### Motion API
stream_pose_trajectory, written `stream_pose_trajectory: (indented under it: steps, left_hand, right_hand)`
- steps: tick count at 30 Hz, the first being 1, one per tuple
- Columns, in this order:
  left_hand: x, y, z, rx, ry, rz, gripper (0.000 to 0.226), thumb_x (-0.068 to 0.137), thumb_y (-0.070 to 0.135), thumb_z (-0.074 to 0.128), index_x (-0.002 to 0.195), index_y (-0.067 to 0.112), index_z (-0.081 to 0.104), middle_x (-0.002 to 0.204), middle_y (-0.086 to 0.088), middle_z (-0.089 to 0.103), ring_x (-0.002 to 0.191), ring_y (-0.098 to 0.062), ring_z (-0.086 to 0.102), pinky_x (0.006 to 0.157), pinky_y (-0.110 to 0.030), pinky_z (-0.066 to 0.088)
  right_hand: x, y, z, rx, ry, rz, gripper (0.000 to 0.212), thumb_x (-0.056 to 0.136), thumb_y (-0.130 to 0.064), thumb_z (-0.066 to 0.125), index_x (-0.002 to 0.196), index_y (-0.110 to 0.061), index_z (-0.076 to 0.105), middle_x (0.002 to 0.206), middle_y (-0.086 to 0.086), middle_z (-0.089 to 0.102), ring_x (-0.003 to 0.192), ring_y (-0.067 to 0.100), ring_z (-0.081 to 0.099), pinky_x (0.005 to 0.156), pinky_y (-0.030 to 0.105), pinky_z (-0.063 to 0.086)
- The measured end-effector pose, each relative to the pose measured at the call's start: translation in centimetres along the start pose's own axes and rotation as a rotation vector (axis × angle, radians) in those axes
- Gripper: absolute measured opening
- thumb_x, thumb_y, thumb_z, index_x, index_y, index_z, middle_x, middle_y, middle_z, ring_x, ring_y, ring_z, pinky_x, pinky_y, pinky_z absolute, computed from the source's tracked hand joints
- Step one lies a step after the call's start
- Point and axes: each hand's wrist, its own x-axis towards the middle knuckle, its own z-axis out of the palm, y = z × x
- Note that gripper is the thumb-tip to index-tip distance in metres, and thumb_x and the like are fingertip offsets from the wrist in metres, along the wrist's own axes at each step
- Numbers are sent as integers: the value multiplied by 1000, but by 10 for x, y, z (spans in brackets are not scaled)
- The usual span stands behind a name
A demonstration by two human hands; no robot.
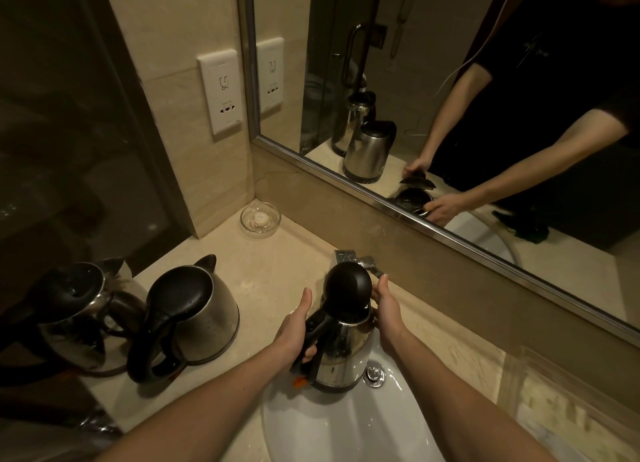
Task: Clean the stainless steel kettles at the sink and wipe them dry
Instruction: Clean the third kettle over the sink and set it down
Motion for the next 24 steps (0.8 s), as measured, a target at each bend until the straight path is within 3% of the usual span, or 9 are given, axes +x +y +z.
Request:
stream_pose_trajectory:
  steps: [3, 6, 10, 14, 20, 24]
  left_hand:
    - [0, 0, 0, -6, 3, 3, 82, 90, 80, 24, 59, 9, 52, 48, -8, 41, 38, -19, 36, 44, -26, 33]
    - [1, 0, 0, 3, 2, 2, 81, 89, 80, 24, 60, 10, 51, 48, -8, 41, 38, -19, 37, 44, -26, 33]
    - [2, -1, 0, -8, 0, 1, 79, 90, 80, 24, 63, 10, 53, 46, -6, 42, 36, -18, 38, 41, -24, 34]
    - [3, -1, 0, -12, 5, -1, 80, 88, 81, 25, 62, 10, 53, 45, -6, 42, 36, -18, 38, 41, -24, 34]
    - [5, -2, 0, -3, 4, -2, 82, 85, 85, 25, 58, 11, 49, 47, -8, 42, 37, -19, 37, 44, -26, 33]
    - [6, -3, -2, -4, 3, 3, 82, 85, 84, 25, 59, 11, 50, 47, -7, 43, 37, -19, 38, 43, -26, 34]
  right_hand:
    - [0, 0, 0, 1, -7, -2, 59, 96, -62, 21, 128, -21, 49, 88, -7, 59, 76, 10, 53, 61, 25, 42]
    - [0, -1, 0, 3, -10, -8, 50, 96, -61, 21, 121, -26, 48, 88, -7, 60, 91, 12, 55, 62, 24, 40]
    - [-1, -2, 1, 11, -11, -17, 48, 97, -61, 21, 118, -27, 48, 88, -10, 61, 74, 9, 54, 61, 24, 42]
    - [1, -3, 1, 14, 0, -13, 46, 97, -61, 22, 112, -27, 49, 84, -9, 61, 72, 9, 53, 60, 24, 41]
    - [3, 0, 2, 13, -9, -11, 49, 96, -61, 23, 116, -25, 50, 90, -9, 60, 75, 5, 50, 61, 24, 40]
    - [4, 1, 1, 0, -30, -9, 59, 97, -61, 21, 132, -21, 47, 88, -11, 57, 86, 4, 50, 64, 25, 38]
